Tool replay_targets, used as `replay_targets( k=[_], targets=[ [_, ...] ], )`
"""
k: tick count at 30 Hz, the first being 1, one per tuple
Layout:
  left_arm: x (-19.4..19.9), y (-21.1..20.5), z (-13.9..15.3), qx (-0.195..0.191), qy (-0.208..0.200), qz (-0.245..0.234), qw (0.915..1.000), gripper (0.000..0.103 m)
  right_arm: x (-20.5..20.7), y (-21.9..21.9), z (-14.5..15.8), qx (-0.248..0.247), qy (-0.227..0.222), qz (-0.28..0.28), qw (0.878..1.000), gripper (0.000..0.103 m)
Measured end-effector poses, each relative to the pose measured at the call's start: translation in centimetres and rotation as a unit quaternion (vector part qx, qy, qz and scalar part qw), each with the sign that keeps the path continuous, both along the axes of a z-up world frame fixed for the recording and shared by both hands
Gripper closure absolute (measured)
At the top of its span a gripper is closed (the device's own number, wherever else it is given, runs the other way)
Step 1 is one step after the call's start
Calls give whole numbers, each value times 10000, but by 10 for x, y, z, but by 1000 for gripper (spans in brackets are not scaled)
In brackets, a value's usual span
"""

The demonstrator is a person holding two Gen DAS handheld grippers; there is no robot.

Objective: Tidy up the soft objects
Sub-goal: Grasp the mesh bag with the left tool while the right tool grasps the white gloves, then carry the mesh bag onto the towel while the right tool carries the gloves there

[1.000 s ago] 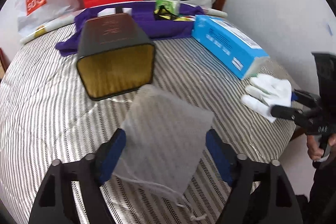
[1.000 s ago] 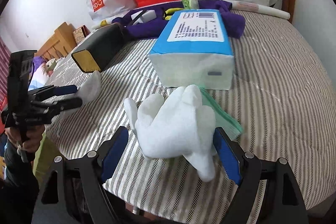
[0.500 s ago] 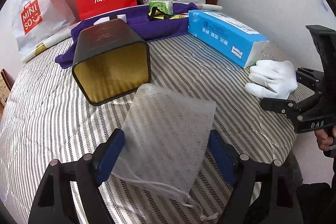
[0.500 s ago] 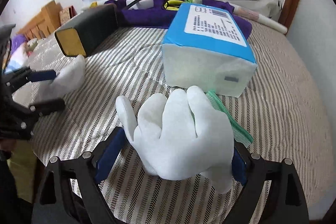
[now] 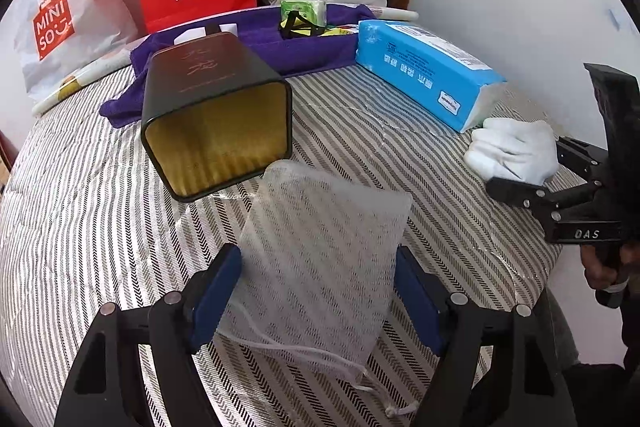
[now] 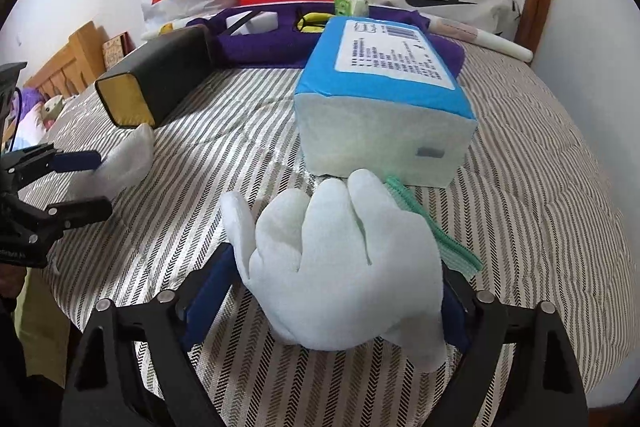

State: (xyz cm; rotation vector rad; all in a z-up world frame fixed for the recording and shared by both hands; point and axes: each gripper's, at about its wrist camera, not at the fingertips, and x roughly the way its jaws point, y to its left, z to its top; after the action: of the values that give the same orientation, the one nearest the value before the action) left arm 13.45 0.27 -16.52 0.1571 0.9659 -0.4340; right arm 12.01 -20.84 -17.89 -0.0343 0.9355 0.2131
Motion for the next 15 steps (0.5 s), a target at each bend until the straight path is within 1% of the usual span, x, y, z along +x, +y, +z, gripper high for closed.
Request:
replay_targets(
  k=[1, 2, 3, 5, 6, 7, 8, 10, 11, 13, 15],
  targets=[
    [0, -1, 0, 15, -40, 52, 10000, 32, -1, -1, 0, -41, -49, -63, 10000, 29],
    [0, -1, 0, 61, -114, 145, 9998, 38, -3, -3, 1, -66, -78, -91, 9999, 36],
    [0, -1, 0, 121, -184, 242, 9995, 42, -4, -5, 2, -78, -94, -102, 9999, 40],
    [2, 0, 1, 124, -197, 334, 9992, 53, -6, -9, 3, -164, -123, -87, 9998, 63],
    [4, 2, 2, 96, -160, 383, 9991, 56, -7, -11, 5, -205, -113, -57, 9997, 69],
    [6, 4, 3, 63, -113, 447, 9989, 64, -7, -13, 6, -250, -94, -47, 9996, 79],
    [9, 7, 4, -46, -20, 503, 9987, 74, -7, -14, 7, -294, -67, -30, 9995, 85],
    [12, 11, 5, -306, 190, 528, 9980, 81, -9, -17, 8, -265, -3, 37, 9996, 87],
    [14, 13, 5, -403, 296, 566, 9971, 83, -10, -18, 9, -247, 9, 61, 9997, 87],
    [14, 15, 6, -483, 409, 685, 9956, 89, -14, -18, 14, -212, -35, 133, 9997, 87],
    [11, 16, 9, -506, 421, 817, 9945, 90, -18, -17, 18, -192, -71, 234, 9995, 87]
  ],
)
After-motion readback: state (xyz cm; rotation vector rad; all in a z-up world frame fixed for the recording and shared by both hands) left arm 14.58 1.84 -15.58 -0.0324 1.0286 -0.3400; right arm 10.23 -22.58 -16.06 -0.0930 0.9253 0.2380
